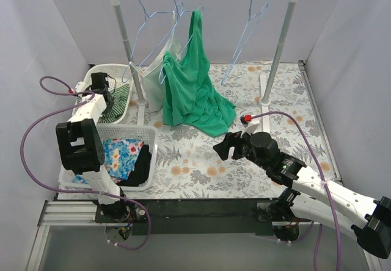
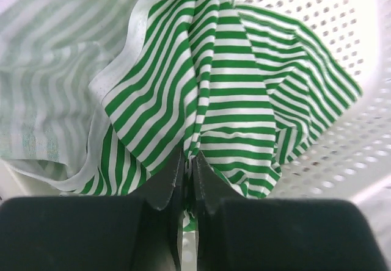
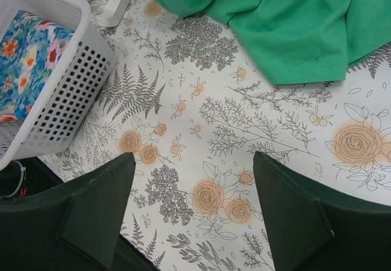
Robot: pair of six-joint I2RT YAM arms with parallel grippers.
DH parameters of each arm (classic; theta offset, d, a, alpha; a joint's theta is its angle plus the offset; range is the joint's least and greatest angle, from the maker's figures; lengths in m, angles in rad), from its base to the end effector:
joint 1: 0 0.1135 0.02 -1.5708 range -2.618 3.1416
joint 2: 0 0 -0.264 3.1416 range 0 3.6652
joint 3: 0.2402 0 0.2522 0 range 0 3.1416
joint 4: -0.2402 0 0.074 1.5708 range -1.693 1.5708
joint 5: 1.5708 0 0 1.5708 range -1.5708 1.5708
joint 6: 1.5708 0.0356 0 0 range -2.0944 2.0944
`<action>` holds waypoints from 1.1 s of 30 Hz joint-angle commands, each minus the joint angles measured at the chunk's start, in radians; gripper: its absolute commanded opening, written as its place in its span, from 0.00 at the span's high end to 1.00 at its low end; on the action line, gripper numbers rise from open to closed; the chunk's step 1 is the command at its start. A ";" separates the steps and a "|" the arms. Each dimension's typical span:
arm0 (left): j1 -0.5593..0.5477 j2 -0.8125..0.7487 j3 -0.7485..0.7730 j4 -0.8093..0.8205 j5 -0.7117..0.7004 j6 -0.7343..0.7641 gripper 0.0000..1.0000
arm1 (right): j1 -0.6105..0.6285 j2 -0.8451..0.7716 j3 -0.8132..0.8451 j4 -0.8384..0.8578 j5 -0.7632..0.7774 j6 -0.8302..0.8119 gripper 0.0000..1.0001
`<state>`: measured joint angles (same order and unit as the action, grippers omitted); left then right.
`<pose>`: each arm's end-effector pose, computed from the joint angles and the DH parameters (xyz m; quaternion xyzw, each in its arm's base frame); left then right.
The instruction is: Place the tank top on the hanger
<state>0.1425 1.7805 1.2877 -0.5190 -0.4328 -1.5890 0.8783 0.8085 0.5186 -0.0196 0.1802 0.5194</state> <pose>0.3696 0.0681 0.2186 -0.7533 0.5633 -0.0236 0.3386 0.1284 0.1448 0.2587 -0.0914 0.8009 0.3222 0.4964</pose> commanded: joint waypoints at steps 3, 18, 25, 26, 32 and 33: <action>0.012 -0.249 0.122 0.016 0.019 0.083 1.00 | 0.001 -0.023 0.047 0.043 0.002 -0.012 0.14; 0.014 -0.662 0.302 0.037 0.103 0.270 1.00 | 0.002 0.017 0.170 0.040 -0.018 -0.059 0.14; -0.012 -0.789 0.319 0.019 0.373 0.399 1.00 | 0.002 0.014 0.215 0.029 -0.007 -0.085 0.14; -0.027 -0.806 0.306 0.025 0.411 0.402 1.00 | 0.002 0.012 0.219 0.027 -0.004 -0.090 0.14; -0.119 -0.906 0.237 0.034 0.703 0.379 1.00 | 0.002 0.021 0.256 0.027 0.008 -0.124 0.14; -0.129 -0.918 0.228 0.034 0.718 0.380 1.00 | 0.002 0.021 0.259 0.026 0.011 -0.125 0.14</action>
<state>0.0601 0.9108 1.5444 -0.4995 0.0715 -1.2224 0.8783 0.8280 0.7136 -0.0250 0.1738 0.4332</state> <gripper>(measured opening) 0.043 0.859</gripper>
